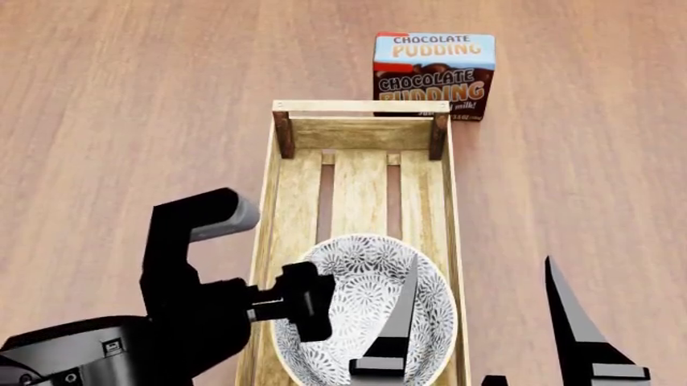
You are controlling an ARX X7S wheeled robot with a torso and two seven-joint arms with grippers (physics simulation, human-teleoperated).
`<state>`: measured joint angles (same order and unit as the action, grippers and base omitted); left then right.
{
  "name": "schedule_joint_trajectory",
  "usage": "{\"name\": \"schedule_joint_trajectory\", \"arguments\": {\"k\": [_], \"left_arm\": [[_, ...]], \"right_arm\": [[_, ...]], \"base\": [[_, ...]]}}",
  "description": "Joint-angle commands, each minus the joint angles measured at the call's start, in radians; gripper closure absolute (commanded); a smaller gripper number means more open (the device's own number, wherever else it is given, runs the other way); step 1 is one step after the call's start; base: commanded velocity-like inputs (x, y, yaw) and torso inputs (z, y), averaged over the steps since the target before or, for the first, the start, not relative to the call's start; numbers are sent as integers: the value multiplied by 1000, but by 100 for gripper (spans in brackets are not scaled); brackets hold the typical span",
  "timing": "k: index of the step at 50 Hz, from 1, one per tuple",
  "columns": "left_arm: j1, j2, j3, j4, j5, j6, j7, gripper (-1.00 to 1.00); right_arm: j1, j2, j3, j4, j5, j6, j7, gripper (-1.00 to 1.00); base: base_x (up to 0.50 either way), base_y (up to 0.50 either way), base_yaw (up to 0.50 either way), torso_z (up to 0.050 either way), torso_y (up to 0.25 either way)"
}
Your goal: Pick up the bowl on the left and put it in the tray.
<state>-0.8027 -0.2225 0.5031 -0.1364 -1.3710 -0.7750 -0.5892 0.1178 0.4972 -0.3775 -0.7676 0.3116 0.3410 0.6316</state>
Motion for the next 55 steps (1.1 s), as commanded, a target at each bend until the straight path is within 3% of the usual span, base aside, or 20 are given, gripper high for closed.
{"name": "schedule_joint_trajectory", "arguments": {"k": [1,14,29,55], "left_arm": [[51,-8,-48,138,-35,2,-26,-100],[118,-56,-50,315,-54,1,-76,-100],[195,-155,3,526,172,52,-143,-100],[310,-292,140,687,573,119,-247,-100]], "right_arm": [[-3,-18,15,-2,1,-8,-38,-100],[-3,-17,11,1,0,-14,-38,-100],[2,-16,5,-1,0,-9,-35,-100],[7,-14,-6,-7,-2,0,-29,-100]], "base": [[0,0,0,0,0],[0,0,0,0,0],[0,0,0,0,0],[0,0,0,0,0]]}}
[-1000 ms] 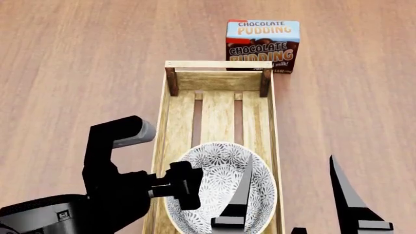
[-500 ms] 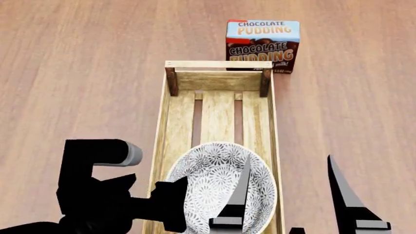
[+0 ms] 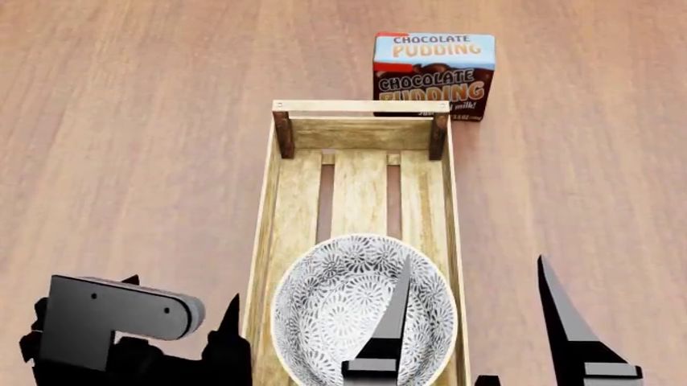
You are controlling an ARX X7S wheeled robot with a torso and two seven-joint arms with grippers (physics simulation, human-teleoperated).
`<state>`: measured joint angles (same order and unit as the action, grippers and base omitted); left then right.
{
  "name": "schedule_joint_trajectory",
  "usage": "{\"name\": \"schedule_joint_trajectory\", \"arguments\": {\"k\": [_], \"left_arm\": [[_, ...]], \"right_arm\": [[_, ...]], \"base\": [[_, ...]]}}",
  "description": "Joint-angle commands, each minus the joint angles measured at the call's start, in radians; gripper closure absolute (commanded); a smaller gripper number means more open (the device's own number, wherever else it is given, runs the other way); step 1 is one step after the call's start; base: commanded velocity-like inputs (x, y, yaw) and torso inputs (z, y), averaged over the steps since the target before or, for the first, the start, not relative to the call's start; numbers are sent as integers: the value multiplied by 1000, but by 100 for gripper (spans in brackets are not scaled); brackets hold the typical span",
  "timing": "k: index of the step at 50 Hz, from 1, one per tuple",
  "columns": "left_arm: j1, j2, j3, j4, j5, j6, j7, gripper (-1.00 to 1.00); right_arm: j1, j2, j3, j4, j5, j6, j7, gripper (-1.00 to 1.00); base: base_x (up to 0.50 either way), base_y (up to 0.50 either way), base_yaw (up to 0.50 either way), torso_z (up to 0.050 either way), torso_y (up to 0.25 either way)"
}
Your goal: Pick up the bowl on the left and put it in the tray.
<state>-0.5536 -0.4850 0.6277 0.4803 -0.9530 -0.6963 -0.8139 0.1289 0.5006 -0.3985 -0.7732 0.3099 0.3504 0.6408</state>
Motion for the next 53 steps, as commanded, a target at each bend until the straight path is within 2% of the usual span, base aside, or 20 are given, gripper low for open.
{"name": "schedule_joint_trajectory", "arguments": {"k": [1,19,30,53], "left_arm": [[72,-34,16,71,167,51,-25,-100],[189,-99,9,184,265,127,-110,-100],[236,-129,-16,258,256,151,-145,-100],[239,-142,-35,285,251,157,-163,-100]], "right_arm": [[-6,-18,14,3,-2,-15,-40,-100],[-2,-18,6,4,-6,-14,-36,-100],[-6,-13,11,4,-2,-19,-35,-100],[-1,-13,3,7,-1,-17,-33,-100]], "base": [[0,0,0,0,0],[0,0,0,0,0],[0,0,0,0,0],[0,0,0,0,0]]}}
